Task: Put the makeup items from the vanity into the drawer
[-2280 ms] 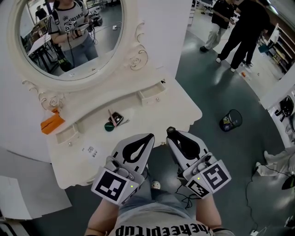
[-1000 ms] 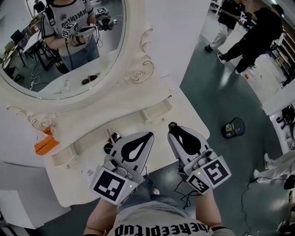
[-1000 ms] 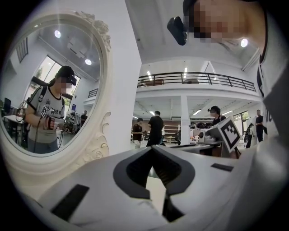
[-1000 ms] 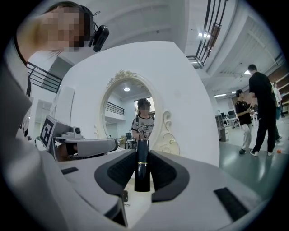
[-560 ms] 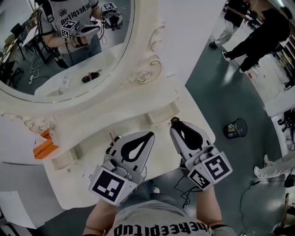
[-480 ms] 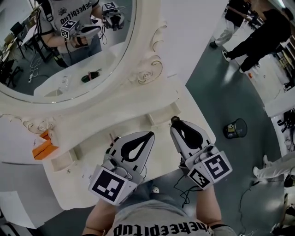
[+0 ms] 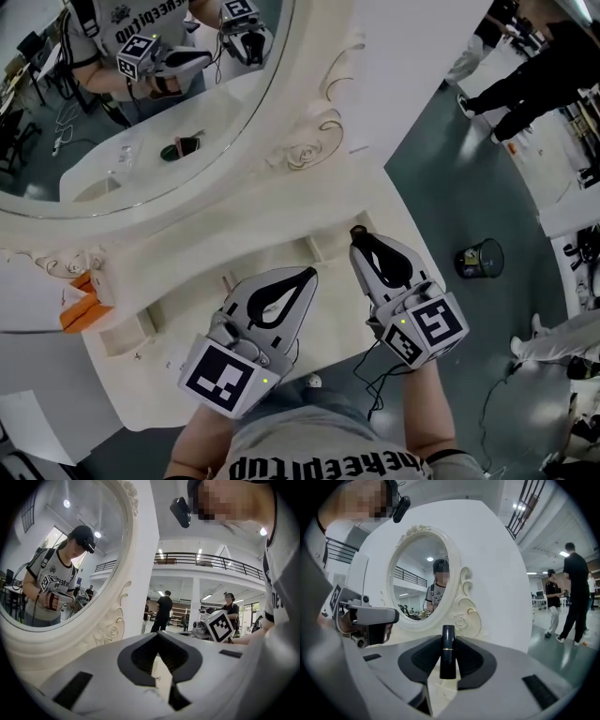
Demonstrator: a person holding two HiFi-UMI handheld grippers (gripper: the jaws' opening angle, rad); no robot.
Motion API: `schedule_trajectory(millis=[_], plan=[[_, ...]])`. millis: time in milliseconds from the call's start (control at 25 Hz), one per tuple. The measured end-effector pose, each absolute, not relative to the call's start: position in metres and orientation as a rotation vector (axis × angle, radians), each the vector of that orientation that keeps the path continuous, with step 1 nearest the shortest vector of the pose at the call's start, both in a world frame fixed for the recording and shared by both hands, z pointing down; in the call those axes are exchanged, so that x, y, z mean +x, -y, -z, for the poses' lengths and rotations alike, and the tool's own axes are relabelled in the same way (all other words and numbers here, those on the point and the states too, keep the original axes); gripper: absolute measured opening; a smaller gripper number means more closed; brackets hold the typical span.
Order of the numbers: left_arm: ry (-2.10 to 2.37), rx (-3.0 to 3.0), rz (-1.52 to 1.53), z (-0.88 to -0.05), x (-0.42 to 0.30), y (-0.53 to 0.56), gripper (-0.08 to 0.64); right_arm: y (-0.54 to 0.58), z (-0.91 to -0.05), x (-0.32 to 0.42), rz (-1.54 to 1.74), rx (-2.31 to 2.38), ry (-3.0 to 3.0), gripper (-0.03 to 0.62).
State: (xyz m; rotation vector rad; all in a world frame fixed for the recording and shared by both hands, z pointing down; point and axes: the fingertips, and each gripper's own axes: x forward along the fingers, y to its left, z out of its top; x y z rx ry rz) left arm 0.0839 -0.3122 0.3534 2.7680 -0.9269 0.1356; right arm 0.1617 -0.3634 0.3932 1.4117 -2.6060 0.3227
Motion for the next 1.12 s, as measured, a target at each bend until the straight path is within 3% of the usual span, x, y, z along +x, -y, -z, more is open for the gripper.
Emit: schedule_trajectory(millis=[1120], plan=[[0.945,2.689,-0.191,-0.386,0.071,0.339,0.021,0.397,-0.491,0.144,-0.129,0.982,2.45,0.114]])
